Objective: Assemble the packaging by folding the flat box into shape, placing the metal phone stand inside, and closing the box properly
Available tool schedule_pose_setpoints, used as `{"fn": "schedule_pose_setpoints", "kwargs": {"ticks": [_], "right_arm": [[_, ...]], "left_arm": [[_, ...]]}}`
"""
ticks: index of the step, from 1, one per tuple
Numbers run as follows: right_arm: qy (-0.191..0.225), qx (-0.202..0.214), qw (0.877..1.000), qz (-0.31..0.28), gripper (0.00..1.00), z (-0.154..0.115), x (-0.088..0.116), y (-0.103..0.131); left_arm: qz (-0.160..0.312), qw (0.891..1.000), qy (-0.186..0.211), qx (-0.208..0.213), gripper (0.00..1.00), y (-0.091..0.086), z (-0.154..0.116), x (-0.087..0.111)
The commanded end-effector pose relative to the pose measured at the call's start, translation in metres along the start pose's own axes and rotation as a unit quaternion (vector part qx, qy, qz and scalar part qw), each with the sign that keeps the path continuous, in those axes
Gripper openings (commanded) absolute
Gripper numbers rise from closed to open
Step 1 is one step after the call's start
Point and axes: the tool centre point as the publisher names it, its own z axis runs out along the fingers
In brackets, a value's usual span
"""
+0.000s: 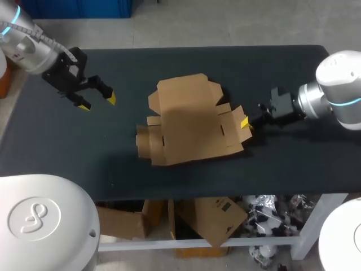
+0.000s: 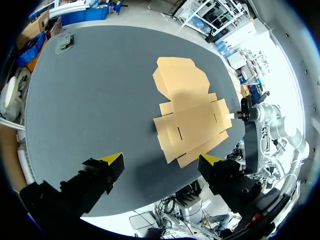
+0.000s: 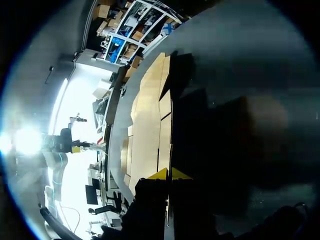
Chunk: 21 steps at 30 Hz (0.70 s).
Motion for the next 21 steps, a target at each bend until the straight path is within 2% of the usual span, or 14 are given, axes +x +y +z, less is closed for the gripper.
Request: {"fn": "schedule_pose_setpoints", "kwargs": {"ticks": [1, 9, 10, 11, 12, 13, 14, 21], "right_arm": [[0.01, 0.006, 1.0, 0.001, 0.0, -0.004, -0.0059, -0.0027], [0.014, 0.012, 1.0, 0.004, 0.0, -0.0055, -0.0095, -0.007], [0.015, 0.013, 1.0, 0.004, 0.05, -0.0054, -0.01, -0.0072], [0.015, 0.013, 1.0, 0.005, 0.22, -0.0052, -0.0102, -0.0076], [0.015, 0.014, 1.0, 0.005, 0.33, -0.0047, -0.0103, -0.0081], [0.015, 0.016, 1.0, 0.005, 0.77, -0.0042, -0.0105, -0.0085], [0.014, 0.017, 1.0, 0.006, 1.0, -0.0039, -0.0111, -0.0089], [-0.002, 0.038, 0.999, 0.01, 1.0, -0.0119, -0.0143, -0.0062]], "left_arm": [[-0.001, 1.0, -0.003, 0.0, 1.0, 0.0017, -0.0011, 0.0017], [-0.001, 1.0, -0.004, -0.002, 1.0, 0.0019, 0.0003, 0.0051], [-0.001, 1.0, -0.005, -0.002, 1.0, 0.002, 0.0003, 0.0056], [0.0, 1.0, -0.005, -0.002, 1.0, 0.002, 0.0003, 0.0061], [0.0, 1.0, -0.005, -0.002, 1.0, 0.002, 0.0003, 0.0065], [0.0, 1.0, -0.005, -0.002, 1.0, 0.002, 0.0004, 0.0067], [0.0, 1.0, -0.005, -0.002, 1.0, 0.002, 0.0004, 0.0068], [-0.002, 1.0, -0.005, -0.003, 1.0, 0.0017, 0.0024, 0.0064]]}}
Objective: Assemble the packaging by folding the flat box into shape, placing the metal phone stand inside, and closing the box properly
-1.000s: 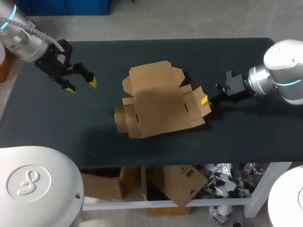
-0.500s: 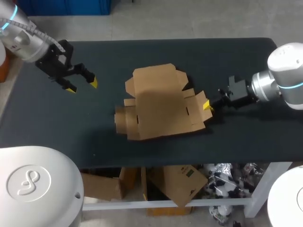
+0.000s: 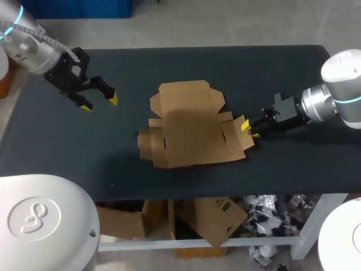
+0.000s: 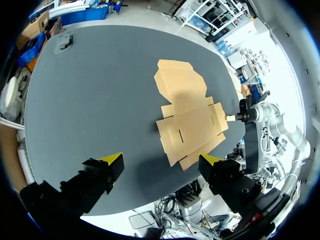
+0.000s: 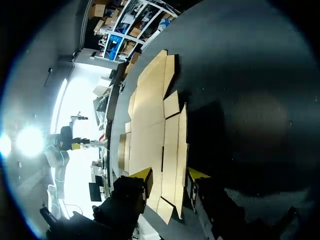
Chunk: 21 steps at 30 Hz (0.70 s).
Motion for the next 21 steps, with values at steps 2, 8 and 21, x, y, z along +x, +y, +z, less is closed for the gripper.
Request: {"fn": "schedule_pose_setpoints", "kwargs": {"ticks": [2, 8, 21], "right_arm": [[-0.005, 0.03, 0.999, -0.009, 1.0, -0.009, 0.001, 0.009], [-0.028, 0.056, 0.998, -0.022, 1.0, -0.016, 0.005, 0.017], [-0.047, 0.08, 0.995, -0.022, 1.0, -0.023, 0.012, 0.023]], "left_arm": [[-0.002, 1.0, -0.002, -0.002, 1.0, 0.0, 0.001, 0.001], [-0.002, 1.0, -0.002, -0.002, 1.0, -0.001, 0.002, 0.001], [-0.004, 1.0, -0.004, -0.006, 1.0, -0.004, 0.006, -0.001]]}}
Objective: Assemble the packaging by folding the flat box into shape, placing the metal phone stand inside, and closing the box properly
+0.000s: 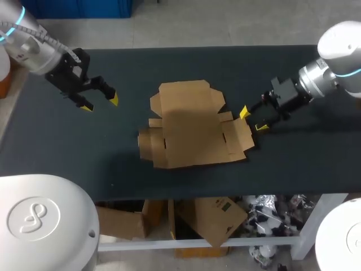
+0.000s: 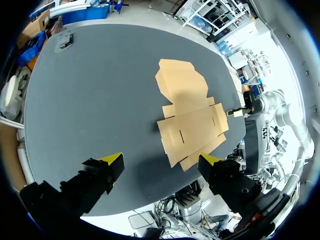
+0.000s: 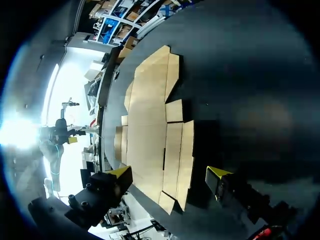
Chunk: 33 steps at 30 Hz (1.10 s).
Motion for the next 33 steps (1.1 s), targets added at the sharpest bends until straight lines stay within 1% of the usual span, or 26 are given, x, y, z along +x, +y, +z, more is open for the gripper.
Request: {"fn": "schedule_pose_setpoints", "kwargs": {"ticks": [1, 5, 6, 12, 20, 21, 22, 26, 27, 30, 31, 33], "right_arm": [[0.001, 0.005, 1.0, 0.0, 1.0, -0.001, 0.0, 0.002], [0.001, 0.005, 1.0, 0.0, 1.0, -0.001, 0.0, 0.002], [0.0, 0.006, 1.0, -0.001, 1.0, -0.002, -0.001, 0.005], [-0.013, 0.035, 0.999, 0.011, 1.0, 0.004, -0.009, 0.014], [-0.008, 0.054, 0.998, 0.017, 1.0, 0.017, -0.012, 0.021], [-0.002, 0.057, 0.998, 0.019, 0.99, 0.019, -0.012, 0.021], [-0.002, 0.057, 0.998, 0.019, 0.93, 0.02, -0.013, 0.022], [0.006, 0.062, 0.998, 0.016, 0.82, 0.026, -0.013, 0.021], [0.006, 0.062, 0.998, 0.017, 0.72, 0.027, -0.013, 0.02], [0.01, 0.063, 0.998, 0.019, 0.57, 0.029, -0.014, 0.019], [0.014, 0.062, 0.998, 0.021, 0.56, 0.03, -0.014, 0.018], [0.016, 0.062, 0.998, 0.022, 0.49, 0.032, -0.015, 0.017]], "left_arm": [[0.0, 1.0, -0.003, -0.005, 1.0, -0.003, 0.002, 0.001], [0.001, 1.0, -0.001, -0.006, 1.0, -0.003, 0.004, 0.002], [0.001, 1.0, -0.001, -0.007, 1.0, -0.003, 0.004, 0.002], [0.0, 1.0, -0.001, -0.009, 1.0, -0.003, 0.004, -0.002], [-0.001, 1.0, -0.002, -0.007, 1.0, -0.004, 0.003, -0.004], [-0.001, 1.0, -0.001, -0.008, 1.0, -0.004, 0.003, -0.004], [0.0, 1.0, -0.001, -0.008, 1.0, -0.005, 0.003, -0.004], [0.0, 1.0, 0.004, -0.01, 1.0, -0.005, 0.004, -0.004], [0.0, 1.0, 0.004, -0.01, 1.0, -0.005, 0.004, -0.004], [-0.001, 1.0, 0.005, -0.01, 1.0, -0.005, 0.004, -0.004], [-0.001, 1.0, 0.004, -0.01, 1.0, -0.005, 0.004, -0.004], [0.0, 1.0, 0.005, -0.01, 1.0, -0.005, 0.004, -0.004]]}}
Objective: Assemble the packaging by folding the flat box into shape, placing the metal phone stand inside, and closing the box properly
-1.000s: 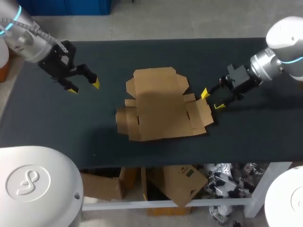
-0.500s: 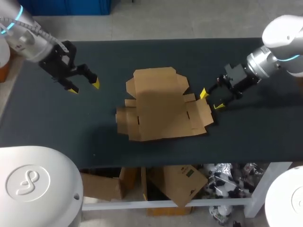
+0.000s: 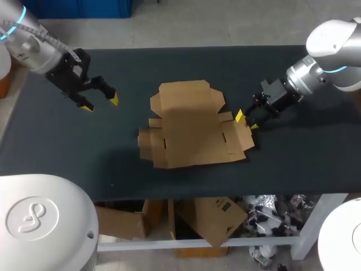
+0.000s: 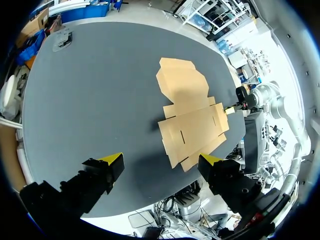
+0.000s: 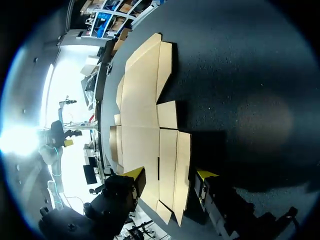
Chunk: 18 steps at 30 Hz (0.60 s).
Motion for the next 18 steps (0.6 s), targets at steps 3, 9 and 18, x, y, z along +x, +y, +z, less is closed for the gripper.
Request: {"fn": "schedule_pose_setpoints", "kwargs": {"ticks": [3, 9, 18], "right_arm": [[0.01, 0.011, 1.0, 0.002, 0.43, 0.005, -0.006, 0.002], [0.017, 0.017, 1.0, 0.001, 0.0, 0.01, -0.006, 0.0], [0.042, 0.012, 0.999, -0.012, 0.0, 0.013, -0.002, -0.02]], "left_arm": [[0.001, 1.0, -0.001, -0.001, 1.0, 0.0, -0.001, 0.0], [0.001, 1.0, 0.0, -0.001, 1.0, 0.001, -0.002, 0.001], [-0.001, 1.0, 0.001, 0.001, 1.0, 0.004, -0.004, 0.0]]}}
